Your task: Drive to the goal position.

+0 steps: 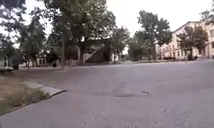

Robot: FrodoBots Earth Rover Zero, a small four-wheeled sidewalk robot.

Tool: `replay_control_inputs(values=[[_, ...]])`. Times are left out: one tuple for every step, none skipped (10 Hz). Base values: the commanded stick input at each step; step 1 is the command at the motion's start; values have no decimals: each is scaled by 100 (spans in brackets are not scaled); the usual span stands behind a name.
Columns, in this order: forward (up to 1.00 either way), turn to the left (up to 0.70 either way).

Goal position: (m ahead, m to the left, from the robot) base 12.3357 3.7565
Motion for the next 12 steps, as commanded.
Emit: replay_control_inputs(values=[[70, 14], [70, 4], [70, 4], [70, 4], [70, 4], [70, 4], [70, 4], [70, 4], [70, 4], [70, 4], [70, 4], [70, 4]])
